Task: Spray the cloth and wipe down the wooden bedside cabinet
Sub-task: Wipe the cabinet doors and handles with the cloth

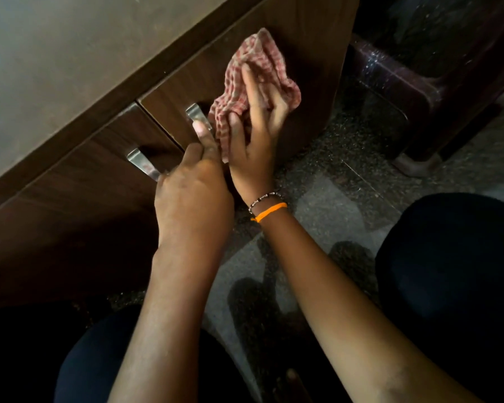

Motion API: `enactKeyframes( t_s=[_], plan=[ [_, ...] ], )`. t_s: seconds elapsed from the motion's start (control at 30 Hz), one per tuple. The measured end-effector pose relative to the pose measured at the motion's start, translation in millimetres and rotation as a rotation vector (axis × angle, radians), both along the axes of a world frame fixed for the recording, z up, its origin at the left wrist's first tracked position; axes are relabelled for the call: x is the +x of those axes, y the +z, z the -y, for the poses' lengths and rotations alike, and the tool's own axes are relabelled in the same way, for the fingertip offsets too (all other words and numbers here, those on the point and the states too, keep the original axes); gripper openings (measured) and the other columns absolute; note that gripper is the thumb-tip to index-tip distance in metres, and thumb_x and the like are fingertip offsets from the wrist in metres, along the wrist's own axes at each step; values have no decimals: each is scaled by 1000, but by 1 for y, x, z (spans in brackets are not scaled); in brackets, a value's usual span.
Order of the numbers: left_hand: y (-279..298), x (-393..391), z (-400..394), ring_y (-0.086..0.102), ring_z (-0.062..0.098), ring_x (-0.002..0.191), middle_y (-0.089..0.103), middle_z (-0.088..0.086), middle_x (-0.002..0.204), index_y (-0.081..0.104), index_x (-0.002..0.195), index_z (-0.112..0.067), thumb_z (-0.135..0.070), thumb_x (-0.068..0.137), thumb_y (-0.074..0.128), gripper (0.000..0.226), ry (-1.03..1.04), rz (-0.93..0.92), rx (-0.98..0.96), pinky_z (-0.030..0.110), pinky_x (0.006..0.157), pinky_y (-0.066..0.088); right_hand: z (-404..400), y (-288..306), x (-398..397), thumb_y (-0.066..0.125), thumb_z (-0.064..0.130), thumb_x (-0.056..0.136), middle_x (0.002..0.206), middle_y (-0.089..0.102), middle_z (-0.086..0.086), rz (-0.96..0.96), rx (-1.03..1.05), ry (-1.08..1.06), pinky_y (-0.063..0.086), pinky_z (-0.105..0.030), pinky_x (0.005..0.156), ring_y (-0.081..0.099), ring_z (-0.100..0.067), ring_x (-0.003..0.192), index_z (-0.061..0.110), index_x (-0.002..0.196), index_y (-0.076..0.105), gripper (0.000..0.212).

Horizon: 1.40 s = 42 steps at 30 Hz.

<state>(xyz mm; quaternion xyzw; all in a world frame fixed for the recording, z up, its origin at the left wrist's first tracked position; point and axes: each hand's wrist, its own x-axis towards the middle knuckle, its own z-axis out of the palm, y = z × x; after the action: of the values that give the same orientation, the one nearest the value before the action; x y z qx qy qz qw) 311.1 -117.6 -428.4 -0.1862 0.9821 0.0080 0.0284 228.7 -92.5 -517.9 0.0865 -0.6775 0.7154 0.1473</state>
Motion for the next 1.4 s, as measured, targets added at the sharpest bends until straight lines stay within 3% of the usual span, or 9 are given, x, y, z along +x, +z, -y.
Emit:
enactKeyframes(
  t_s=[0.1,0.33,0.4,0.5,0.67,0.77,0.97,1.23,1.4],
  plan=[
    [3,-2,-3,56,40,99,52,12,120,43,134,-4,1,81,40,53,7,17,17,46,81,45,-1,-20,-5,49,-6,89,124,36,-20,11,40,-42,24,-8,105,36,-11,115,-2,133,45,44],
    [-6,-5,-5,57,37,101,52,10,123,29,143,-5,-7,94,41,51,-1,-44,-70,46,83,43,-3,-119,-18,44,-6,78,138,24,-31,583,-97,-58,23,-6,107,33,-23,122,-8,139,29,62],
    [-8,-2,-3,58,36,101,52,9,123,27,144,-6,-7,93,43,53,-4,-50,-73,46,85,43,-2,-151,-22,41,-3,73,138,32,-26,777,-192,15,39,-32,109,48,-31,115,2,143,29,72],
    [-6,0,-2,58,35,101,52,8,122,33,142,-9,-6,93,42,50,-10,-44,-60,45,85,44,-7,-146,-20,32,-12,83,114,54,-20,893,-177,83,58,-29,63,63,-22,75,13,147,20,70],
    [4,-4,0,58,37,90,59,15,103,52,124,-1,0,88,44,37,12,-65,-18,45,78,48,-2,-97,-17,45,-2,72,143,35,-26,701,-223,33,35,-55,108,38,-39,131,6,144,30,74],
    [13,-8,3,57,39,91,62,19,96,62,101,-4,-2,86,47,21,87,-92,78,42,78,43,-4,-21,-11,52,-7,79,123,33,-17,457,-151,-14,29,-37,113,36,-32,123,1,141,34,65],
    [13,-10,1,56,39,94,63,14,101,63,102,-10,-6,84,48,24,84,-30,71,39,73,42,3,31,-8,60,-9,79,121,35,-29,-83,-23,-40,26,0,95,36,11,104,-9,132,42,55],
    [9,-6,-3,55,38,100,58,12,109,51,128,-11,-1,85,49,44,84,-48,67,44,81,44,-3,-6,-27,49,-12,81,121,37,-29,83,-32,-166,22,-1,102,35,-7,107,-8,134,40,54],
    [2,-4,-2,57,33,98,59,7,110,42,139,-15,1,86,47,55,45,-118,29,44,81,45,-20,-99,-58,50,-5,79,127,42,-27,456,-74,-181,35,-30,110,47,-24,116,-7,130,46,51]
  ],
)
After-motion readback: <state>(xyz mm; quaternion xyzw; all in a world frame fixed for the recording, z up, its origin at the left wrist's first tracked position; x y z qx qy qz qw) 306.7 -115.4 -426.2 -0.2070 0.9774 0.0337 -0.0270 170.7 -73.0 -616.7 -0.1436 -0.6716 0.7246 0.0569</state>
